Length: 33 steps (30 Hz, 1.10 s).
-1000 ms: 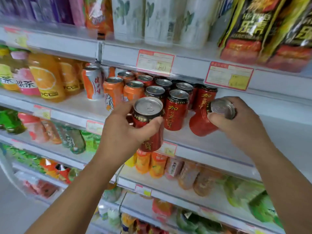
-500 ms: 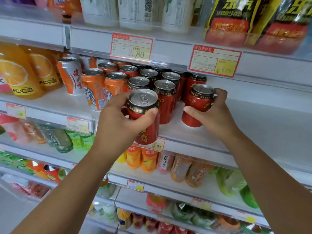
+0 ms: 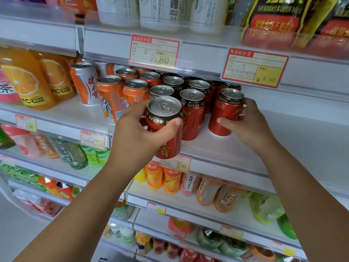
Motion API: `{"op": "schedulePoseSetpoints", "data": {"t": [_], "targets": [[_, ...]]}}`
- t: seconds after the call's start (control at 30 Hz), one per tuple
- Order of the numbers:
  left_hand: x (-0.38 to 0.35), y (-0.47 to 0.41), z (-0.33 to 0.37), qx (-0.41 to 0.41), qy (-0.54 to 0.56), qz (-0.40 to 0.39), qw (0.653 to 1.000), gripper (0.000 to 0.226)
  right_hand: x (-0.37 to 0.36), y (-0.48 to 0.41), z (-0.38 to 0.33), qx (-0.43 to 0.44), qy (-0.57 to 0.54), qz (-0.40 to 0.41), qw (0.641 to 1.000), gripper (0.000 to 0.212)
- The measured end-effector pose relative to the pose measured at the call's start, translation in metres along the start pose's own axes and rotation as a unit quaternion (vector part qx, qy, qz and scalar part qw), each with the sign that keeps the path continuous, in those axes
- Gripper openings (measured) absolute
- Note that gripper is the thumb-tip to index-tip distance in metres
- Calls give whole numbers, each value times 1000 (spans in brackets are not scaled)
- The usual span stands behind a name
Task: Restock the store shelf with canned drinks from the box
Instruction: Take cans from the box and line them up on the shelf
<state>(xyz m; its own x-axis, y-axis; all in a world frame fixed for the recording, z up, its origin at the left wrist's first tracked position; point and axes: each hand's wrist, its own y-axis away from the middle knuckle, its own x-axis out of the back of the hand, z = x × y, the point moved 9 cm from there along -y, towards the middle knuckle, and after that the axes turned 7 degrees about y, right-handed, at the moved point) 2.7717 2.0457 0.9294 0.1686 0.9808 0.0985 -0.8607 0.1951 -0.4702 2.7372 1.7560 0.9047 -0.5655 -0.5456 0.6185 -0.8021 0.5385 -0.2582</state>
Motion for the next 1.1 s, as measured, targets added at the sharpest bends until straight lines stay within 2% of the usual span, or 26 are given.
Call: {"op": "schedulePoseSetpoints", "data": {"t": [0.1, 0.17, 0.23, 0.3, 0.43, 0.67, 0.73, 0.8, 0.83, 0.87, 0.9, 0.97, 1.0, 1.03, 1.1], "targets": [[-3, -1, -2, -4, 5, -5, 1000, 56, -3, -6, -2, -6, 46, 52, 998, 88], [-3, 0, -2, -7, 5, -7, 1000, 60, -9, -9, 4, -26, 22, 28, 999, 91], [-2, 0, 0, -10, 8, -9, 1000, 56, -11, -9, 8, -36, 6, -1, 999, 86], [-2, 0, -1, -12, 3, -11, 1000, 55, -10, -8, 7, -28, 42, -6, 999, 79], [-3, -2, -4, -8, -2, -9, 1000, 58, -12, -15, -1, -14, 113, 10, 993, 81], [-6, -2, -3, -8, 2, -11, 1000, 55, -19, -16, 6, -44, 48, -11, 998, 97], [-9, -1, -1, -4, 10, -17, 1000, 52, -3, 3, 1, -35, 43, 41, 998, 89], [-15, 0, 1, -6, 15, -23, 1000, 54, 16, 32, -14, 12, 19, 121, 992, 66], [-19, 1, 4, -5, 22, -27, 999, 54, 18, 47, -21, 34, -14, 120, 992, 54], [-24, 1, 6, -4, 33, -34, 999, 52, 12, 58, -26, 56, -56, 82, 993, 49], [-30, 2, 9, -4, 45, -43, 998, 49, 1, 70, -35, 79, -99, 11, 992, 50], [-45, 3, 13, -9, 55, -64, 996, 47, -25, 92, -53, 120, -151, -137, 972, 65], [-51, 3, 14, -10, 50, -70, 996, 48, -32, 99, -59, 135, -154, -171, 964, 73], [-57, 3, 14, -11, 45, -73, 996, 51, -34, 102, -63, 142, -144, -172, 964, 79], [-66, 2, 10, -5, 38, -79, 996, 56, -29, 99, -62, 136, -120, -117, 977, 76]]}}
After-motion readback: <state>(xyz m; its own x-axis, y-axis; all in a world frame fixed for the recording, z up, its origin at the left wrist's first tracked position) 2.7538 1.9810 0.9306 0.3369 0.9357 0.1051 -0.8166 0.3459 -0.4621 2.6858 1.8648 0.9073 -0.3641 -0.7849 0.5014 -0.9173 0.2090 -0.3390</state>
